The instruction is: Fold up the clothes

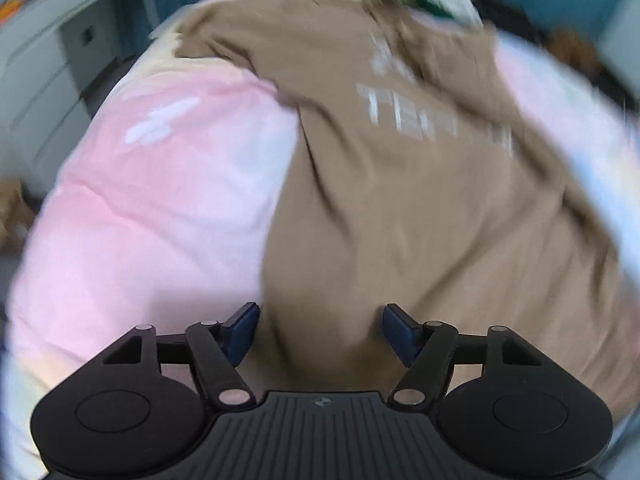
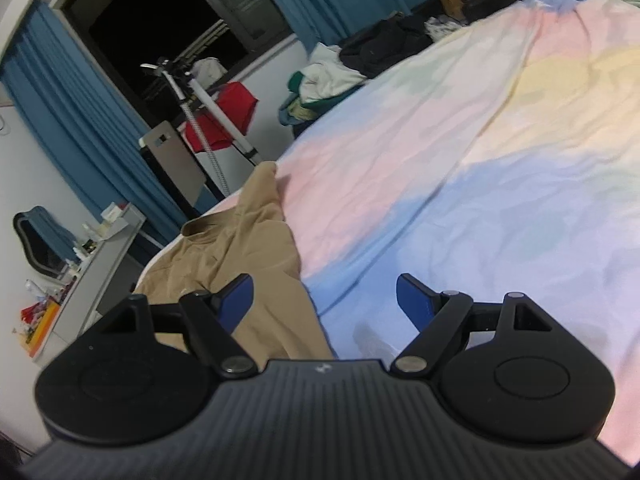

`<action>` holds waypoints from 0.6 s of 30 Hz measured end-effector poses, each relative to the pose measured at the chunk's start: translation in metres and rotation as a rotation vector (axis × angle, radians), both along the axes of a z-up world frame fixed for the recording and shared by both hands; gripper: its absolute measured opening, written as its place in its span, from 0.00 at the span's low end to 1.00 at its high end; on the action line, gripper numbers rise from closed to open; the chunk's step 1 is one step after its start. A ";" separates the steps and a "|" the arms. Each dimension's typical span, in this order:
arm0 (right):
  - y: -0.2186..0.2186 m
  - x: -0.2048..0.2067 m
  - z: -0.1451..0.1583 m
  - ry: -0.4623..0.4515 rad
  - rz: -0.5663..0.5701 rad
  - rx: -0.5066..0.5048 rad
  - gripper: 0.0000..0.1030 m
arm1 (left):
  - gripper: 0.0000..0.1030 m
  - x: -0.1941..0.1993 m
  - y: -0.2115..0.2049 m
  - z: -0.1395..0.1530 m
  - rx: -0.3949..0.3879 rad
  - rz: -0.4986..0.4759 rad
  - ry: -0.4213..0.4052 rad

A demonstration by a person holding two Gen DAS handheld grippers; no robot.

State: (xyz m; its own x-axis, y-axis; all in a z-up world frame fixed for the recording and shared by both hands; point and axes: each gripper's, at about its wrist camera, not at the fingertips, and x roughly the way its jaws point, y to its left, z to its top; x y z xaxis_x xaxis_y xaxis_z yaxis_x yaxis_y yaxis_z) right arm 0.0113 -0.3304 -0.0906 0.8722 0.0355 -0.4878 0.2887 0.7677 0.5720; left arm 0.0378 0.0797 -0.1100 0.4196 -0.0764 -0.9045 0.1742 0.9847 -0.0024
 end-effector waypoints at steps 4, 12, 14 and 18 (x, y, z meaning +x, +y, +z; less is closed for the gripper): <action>-0.003 -0.025 0.007 0.013 -0.008 0.005 0.78 | 0.68 -0.015 -0.002 0.009 0.116 -0.058 0.030; 0.000 -0.056 0.014 -0.007 0.047 -0.007 0.78 | 0.70 -0.060 -0.020 0.063 -0.027 -0.095 -0.167; 0.002 -0.052 0.011 0.005 0.061 -0.013 0.78 | 0.70 -0.065 -0.037 0.069 -0.127 -0.091 -0.189; 0.002 -0.051 0.010 0.001 0.037 -0.047 0.78 | 0.70 -0.067 -0.105 0.060 -0.310 -0.152 -0.206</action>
State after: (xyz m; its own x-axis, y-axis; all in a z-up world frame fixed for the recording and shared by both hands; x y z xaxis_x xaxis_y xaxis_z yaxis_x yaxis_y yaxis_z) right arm -0.0392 -0.3284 -0.0809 0.8701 0.0449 -0.4908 0.2603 0.8037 0.5351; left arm -0.0289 -0.0252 -0.0500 0.5528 -0.4079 -0.7267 0.3460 0.9056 -0.2452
